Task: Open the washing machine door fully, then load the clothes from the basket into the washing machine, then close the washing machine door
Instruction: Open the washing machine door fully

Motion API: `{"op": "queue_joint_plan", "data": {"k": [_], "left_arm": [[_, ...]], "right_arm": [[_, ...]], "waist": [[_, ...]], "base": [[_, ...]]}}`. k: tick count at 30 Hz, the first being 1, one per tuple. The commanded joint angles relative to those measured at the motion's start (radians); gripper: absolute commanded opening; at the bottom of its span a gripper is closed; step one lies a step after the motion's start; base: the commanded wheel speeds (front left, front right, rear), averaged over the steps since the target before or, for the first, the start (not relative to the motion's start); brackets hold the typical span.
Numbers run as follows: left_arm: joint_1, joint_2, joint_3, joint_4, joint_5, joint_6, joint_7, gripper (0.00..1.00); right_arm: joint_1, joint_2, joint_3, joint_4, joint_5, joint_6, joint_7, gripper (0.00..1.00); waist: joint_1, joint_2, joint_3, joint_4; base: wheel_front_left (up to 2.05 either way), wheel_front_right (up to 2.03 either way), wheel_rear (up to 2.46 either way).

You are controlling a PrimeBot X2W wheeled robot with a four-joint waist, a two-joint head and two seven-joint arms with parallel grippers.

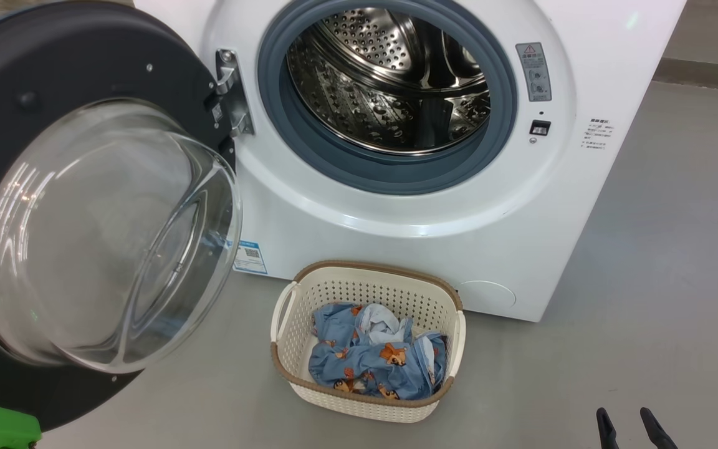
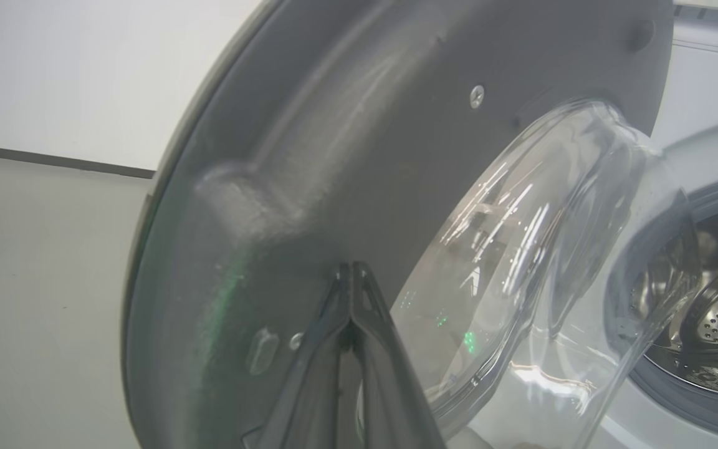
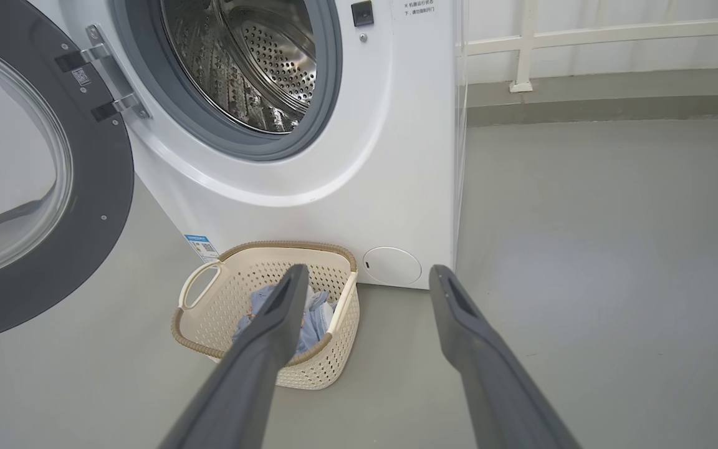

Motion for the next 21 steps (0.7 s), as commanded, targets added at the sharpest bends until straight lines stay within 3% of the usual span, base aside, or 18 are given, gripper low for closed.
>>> {"op": "queue_joint_plan", "data": {"k": [1, 5, 9, 11, 12, 14, 21], "left_arm": [[-0.045, 0.031, 0.041, -0.028, 0.014, -0.003, -0.006, 0.00], [-0.025, -0.006, 0.060, -0.086, 0.016, -0.036, -0.006, 0.00], [0.029, -0.049, 0.031, -0.231, 0.042, -0.069, -0.006, 0.00], [0.056, -0.063, 0.007, -0.328, 0.052, -0.075, -0.006, 0.37], [0.070, -0.068, -0.009, -0.378, 0.058, -0.076, -0.006, 0.49], [0.096, -0.074, -0.042, -0.466, 0.070, -0.076, -0.006, 1.00], [0.158, -0.080, -0.166, -0.664, 0.100, -0.080, 0.031, 1.00]], "right_arm": [[-0.022, -0.014, 0.022, -0.020, 0.008, 0.002, -0.012, 1.00], [-0.020, -0.011, 0.020, -0.021, 0.010, 0.002, -0.012, 1.00], [-0.017, -0.008, 0.021, -0.018, 0.015, 0.002, -0.012, 1.00], [-0.017, -0.009, 0.023, -0.016, 0.017, 0.002, -0.012, 1.00], [-0.017, -0.009, 0.023, -0.016, 0.017, 0.002, -0.012, 1.00], [-0.019, -0.010, 0.024, -0.017, 0.017, 0.002, -0.012, 1.00], [-0.038, -0.014, 0.042, -0.034, 0.009, 0.002, -0.012, 1.00]], "waist": [[0.0000, 0.0000, 0.000, -0.001], [0.0000, 0.0000, 0.002, -0.004], [0.0000, 0.0000, 0.003, -0.003], [0.0000, 0.0000, 0.004, -0.001], [0.0000, 0.0000, 0.005, 0.000], [0.0000, 0.0000, 0.006, 0.001], [0.0000, 0.0000, 0.011, -0.022]], "base": [[0.00, 0.00, 0.00], [0.00, 0.00, 0.00], [0.00, 0.00, 0.00], [0.00, 0.00, 0.00], [0.00, 0.00, 0.00], [0.00, 0.00, 0.00], [0.00, 0.00, 0.00]]}}
